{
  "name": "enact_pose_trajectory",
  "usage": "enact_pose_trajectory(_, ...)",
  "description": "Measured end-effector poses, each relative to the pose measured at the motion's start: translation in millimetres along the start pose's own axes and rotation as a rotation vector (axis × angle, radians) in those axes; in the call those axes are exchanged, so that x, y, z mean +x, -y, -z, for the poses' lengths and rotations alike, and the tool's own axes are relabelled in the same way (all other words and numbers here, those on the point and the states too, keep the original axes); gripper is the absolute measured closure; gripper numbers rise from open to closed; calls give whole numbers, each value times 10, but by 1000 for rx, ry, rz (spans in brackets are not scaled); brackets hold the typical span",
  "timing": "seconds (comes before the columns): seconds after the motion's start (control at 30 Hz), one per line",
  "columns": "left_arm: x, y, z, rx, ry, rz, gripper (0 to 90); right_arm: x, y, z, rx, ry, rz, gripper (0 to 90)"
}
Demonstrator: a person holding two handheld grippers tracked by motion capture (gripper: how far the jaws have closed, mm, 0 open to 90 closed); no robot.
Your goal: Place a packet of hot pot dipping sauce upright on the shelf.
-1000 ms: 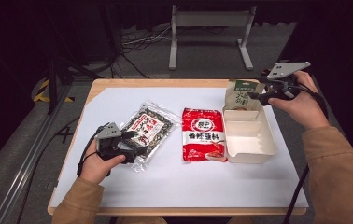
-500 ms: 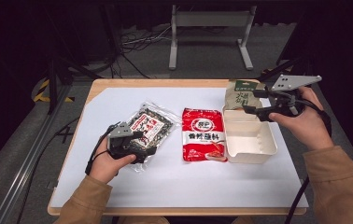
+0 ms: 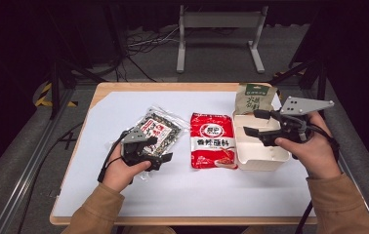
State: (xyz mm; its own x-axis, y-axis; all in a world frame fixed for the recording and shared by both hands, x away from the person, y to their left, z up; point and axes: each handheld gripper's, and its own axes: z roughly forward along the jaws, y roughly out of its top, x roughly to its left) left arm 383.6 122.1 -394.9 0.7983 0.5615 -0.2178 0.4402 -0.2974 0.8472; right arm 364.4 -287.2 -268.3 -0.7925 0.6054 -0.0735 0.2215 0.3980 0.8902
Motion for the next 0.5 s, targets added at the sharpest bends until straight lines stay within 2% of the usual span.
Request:
enact_pose_trajectory(0.17,-21,-7,-101,5,-5,-8,106,98,111,-53,14,-5,-6,337)
enact_pose_trajectory(0.23,-28,-4,-150,16,-14,-19,94,139,164,-76,-2,-23,-24,337)
enact_pose_trajectory(0.27,-30,-4,-172,27,-23,-40,89,173,209,-101,-11,-34,-33,338)
enact_pose_trajectory(0.3,-50,-15,-195,111,-49,-88,119,187,221,-122,-9,-38,-39,338)
enact_pose_trajectory(0.33,-50,-15,-195,111,-49,-88,130,196,221,-142,2,-40,-39,338)
enact_pose_trajectory(0.37,-53,-18,-226,119,-68,-101,130,196,221,-142,2,-40,-39,338)
enact_pose_trajectory(0.4,-40,-28,-263,116,-51,-80,123,213,215,-164,17,-42,-25,338)
enact_pose_trajectory(0.5,-16,-55,-350,96,-43,-59,132,247,203,-189,7,-49,-32,336)
